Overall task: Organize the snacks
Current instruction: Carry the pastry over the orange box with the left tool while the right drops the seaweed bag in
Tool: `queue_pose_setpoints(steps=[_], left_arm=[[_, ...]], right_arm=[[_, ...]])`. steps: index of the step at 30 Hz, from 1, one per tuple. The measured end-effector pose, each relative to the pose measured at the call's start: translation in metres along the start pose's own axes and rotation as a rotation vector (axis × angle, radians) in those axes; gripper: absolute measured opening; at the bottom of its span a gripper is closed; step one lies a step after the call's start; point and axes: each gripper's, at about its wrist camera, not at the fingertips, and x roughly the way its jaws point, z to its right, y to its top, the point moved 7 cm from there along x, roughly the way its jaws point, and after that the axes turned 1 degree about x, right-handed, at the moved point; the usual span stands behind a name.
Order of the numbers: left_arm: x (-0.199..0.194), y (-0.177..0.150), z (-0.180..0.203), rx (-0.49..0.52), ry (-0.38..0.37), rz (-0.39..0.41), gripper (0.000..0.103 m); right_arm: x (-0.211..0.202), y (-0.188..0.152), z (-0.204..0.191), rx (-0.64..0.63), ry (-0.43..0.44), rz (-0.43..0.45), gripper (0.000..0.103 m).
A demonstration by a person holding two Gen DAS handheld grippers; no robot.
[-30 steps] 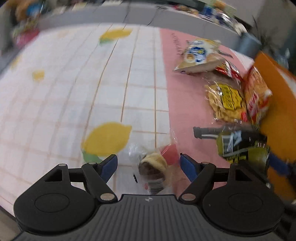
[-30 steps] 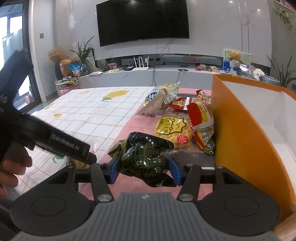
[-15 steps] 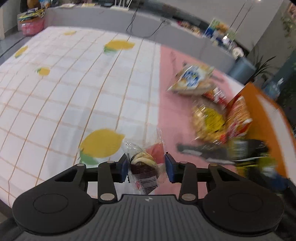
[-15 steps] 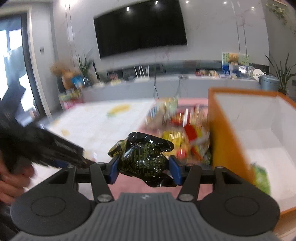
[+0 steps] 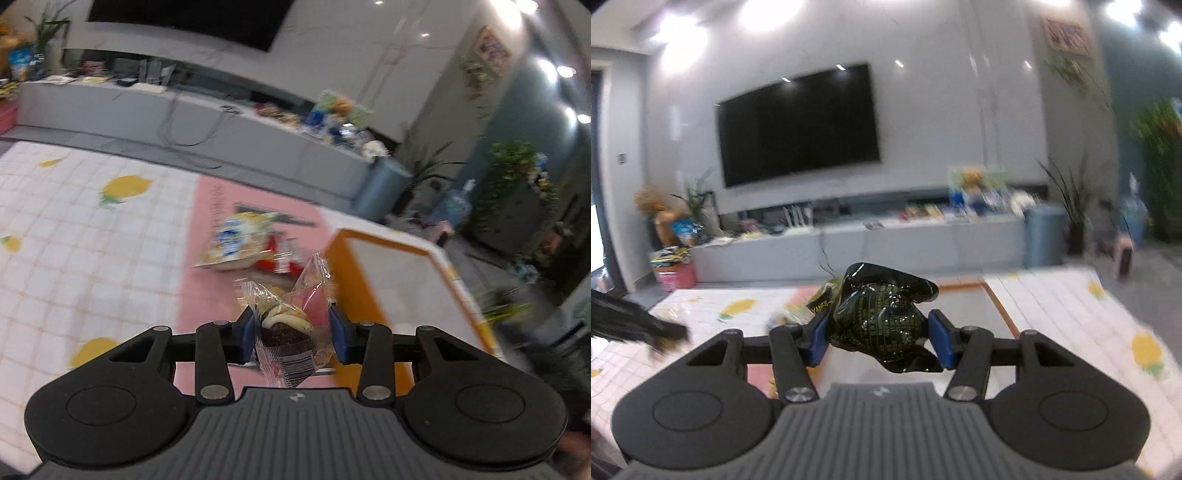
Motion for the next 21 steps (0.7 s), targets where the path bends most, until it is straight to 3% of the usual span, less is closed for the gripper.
queue_pose_setpoints(steps=[7, 13, 15, 21], left_arm=[[0.014, 0.007, 0.044, 0.022, -0.11, 0.024, 0.045], [0.03, -0.012, 0.068, 0.038, -0.178, -0.008, 0.045], [0.041, -0.02, 0.074, 0.044, -0.179, -0.052, 0.045], [0.05, -0.03, 0.091, 0.099, -0.189, -0.07, 0.045]], right_arm=[[0.023, -0.018, 0.017, 0.049, -0.033, -0.134, 0.055], [0.044, -0.04, 0.026, 0.048, -0.073, -0.261, 0.056], [0.041, -0.041, 0.032, 0.07, -0.086, -0.277, 0.058], [0.028, -0.039, 0.038, 0.149, -0.075, -0.258, 0.065]])
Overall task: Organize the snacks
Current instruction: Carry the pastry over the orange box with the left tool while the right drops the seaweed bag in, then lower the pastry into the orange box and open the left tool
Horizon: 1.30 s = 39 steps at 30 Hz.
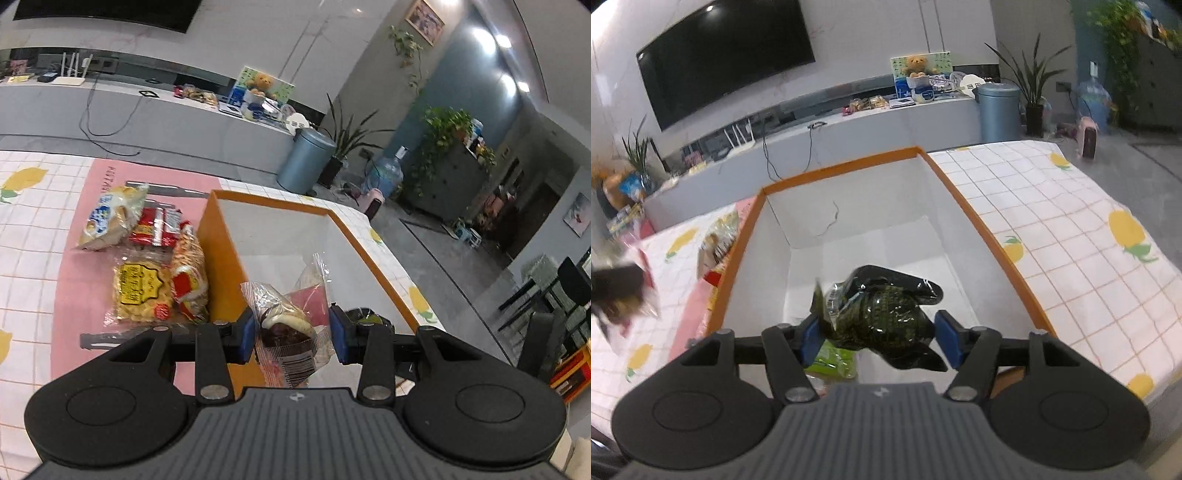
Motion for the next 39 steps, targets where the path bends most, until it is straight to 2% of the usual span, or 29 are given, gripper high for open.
queue_pose_setpoints(steps=[2, 5, 7, 8, 14, 18, 22, 24, 28, 32, 39], left_arm=[[0.0, -0.006, 0.005, 0.004, -0.011, -0.002, 0.045], [0.006, -0.006, 0.012, 0.002, -0.034, 0.003, 0.045], [0.011, -0.006, 0.017, -0.008, -0.05, 0.002, 0.045], [0.014, -0.006, 0.019, -0.013, -0.054, 0.0, 0.045], [0.039, -0.013, 0.04, 0.014, -0.075, -0.052, 0.045], [0.054, -0.017, 0.059, 0.084, -0.081, -0.114, 0.045], [0.074, -0.016, 0.078, 0.129, -0.081, -0.136, 0.045], [0.085, -0.018, 0.084, 0.131, -0.079, -0.158, 0.045], [0.103, -0.027, 0.092, 0.112, -0.099, -0.191, 0.045], [0.117, -0.038, 0.105, 0.113, -0.123, -0.217, 0.045], [0.131, -0.046, 0.114, 0.116, -0.113, -0.239, 0.045]], right_arm=[[-0.005, 0.003, 0.0, 0.01, -0.007, 0.029, 0.067], [-0.023, 0.012, 0.007, 0.049, -0.042, 0.135, 0.069], [-0.035, 0.018, 0.014, 0.092, -0.039, 0.211, 0.079], [-0.04, 0.02, 0.019, 0.115, -0.04, 0.239, 0.081], [-0.05, 0.024, 0.046, 0.26, -0.074, 0.296, 0.083], [-0.059, 0.028, 0.058, 0.35, -0.097, 0.356, 0.083], [-0.088, 0.033, 0.06, 0.266, -0.244, 0.504, 0.083], [-0.098, 0.036, 0.061, 0.229, -0.287, 0.562, 0.083], [-0.1, 0.04, 0.056, 0.146, -0.34, 0.589, 0.083], [-0.102, 0.039, 0.047, 0.091, -0.35, 0.609, 0.083], [-0.103, 0.041, 0.055, 0.12, -0.337, 0.626, 0.083]])
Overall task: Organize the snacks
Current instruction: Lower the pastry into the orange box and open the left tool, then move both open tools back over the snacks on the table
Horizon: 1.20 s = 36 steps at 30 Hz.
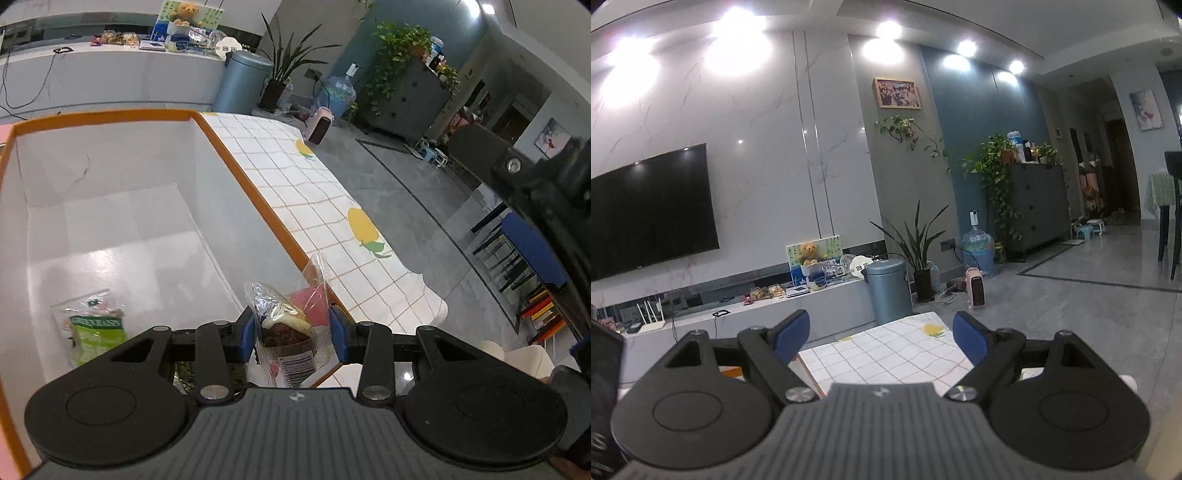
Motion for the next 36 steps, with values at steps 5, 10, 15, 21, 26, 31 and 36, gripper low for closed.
queue_pose_setpoints(steps=[5, 10, 15, 21, 26, 31, 36], left_arm=[[0.0, 0.001, -0.002, -0.004, 0.054, 0.012, 0.06], [-0.008, 0.003, -0.002, 0.017, 0.072, 0.032, 0.088], [-0.02, 0.007, -0.006, -0.051, 0.065, 0.035, 0.089], [-0.031, 0.015, -0.005, -0.028, 0.086, 0.058, 0.091], [-0.05, 0.018, -0.003, 0.057, 0.148, 0.14, 0.1], [-0.076, 0.019, -0.014, 0.01, 0.25, 0.191, 0.1], [-0.116, 0.02, -0.026, -0.048, 0.243, 0.253, 0.1]], right_arm=[[0.007, -0.003, -0.004, 0.023, 0.0, -0.019, 0.083], [0.011, -0.006, 0.001, 0.036, -0.046, -0.037, 0.083], [0.013, -0.008, -0.004, 0.018, -0.033, -0.048, 0.083], [0.013, -0.01, -0.01, 0.009, -0.005, -0.05, 0.083], [0.01, -0.008, -0.007, 0.014, 0.01, -0.031, 0.083], [0.008, -0.006, -0.005, 0.026, 0.024, -0.014, 0.083], [0.003, -0.006, -0.013, 0.004, 0.055, 0.012, 0.083]])
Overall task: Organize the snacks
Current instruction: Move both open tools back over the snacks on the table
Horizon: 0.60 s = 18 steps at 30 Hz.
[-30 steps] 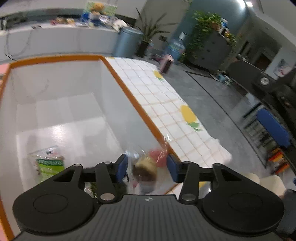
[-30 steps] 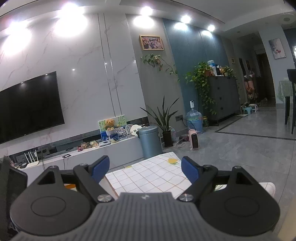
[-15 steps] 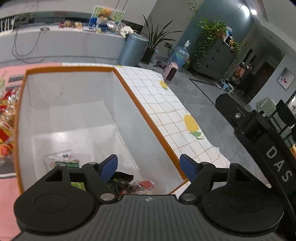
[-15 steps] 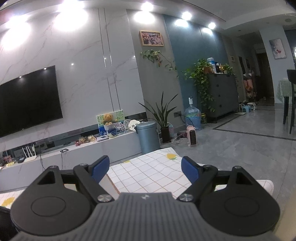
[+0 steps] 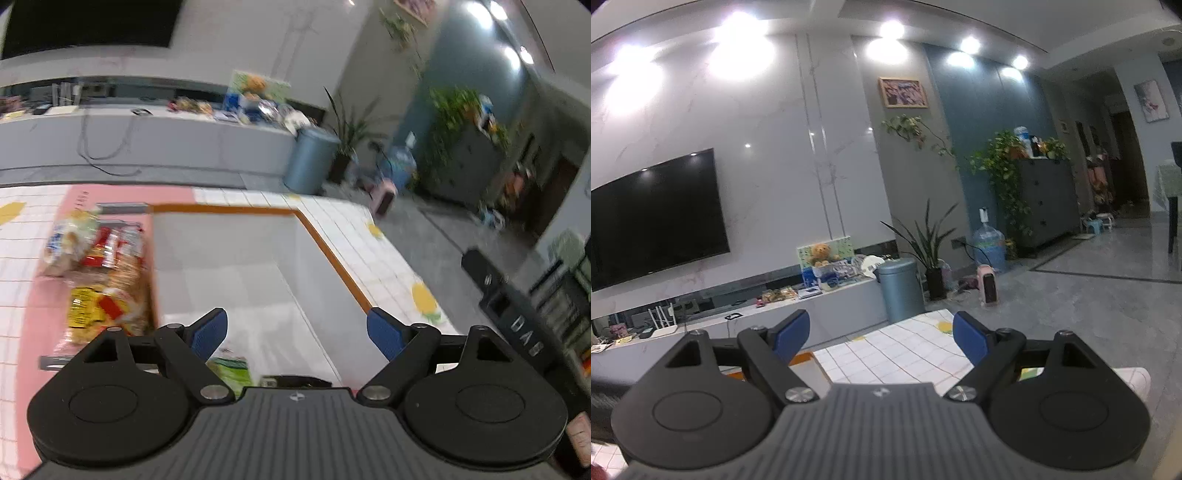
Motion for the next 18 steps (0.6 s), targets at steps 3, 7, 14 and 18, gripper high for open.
queue_pose_setpoints(steps=[3, 7, 14, 18], left_arm=[[-0.024, 0.002, -0.011, 0.025, 0.015, 0.032, 0.1], [-0.047, 0.001, -0.029, 0.053, 0.084, 0.07, 0.1], [-0.078, -0.005, -0.07, 0.075, 0.22, 0.113, 0.098], [-0.089, -0.008, -0.095, 0.038, 0.261, 0.138, 0.098]], right_arm=[[-0.004, -0.001, -0.007, -0.028, 0.029, 0.009, 0.083], [-0.009, -0.003, -0.021, -0.063, 0.079, 0.023, 0.083], [-0.027, -0.011, -0.055, -0.136, 0.25, 0.056, 0.083], [-0.036, -0.02, -0.077, -0.111, 0.392, 0.014, 0.083]])
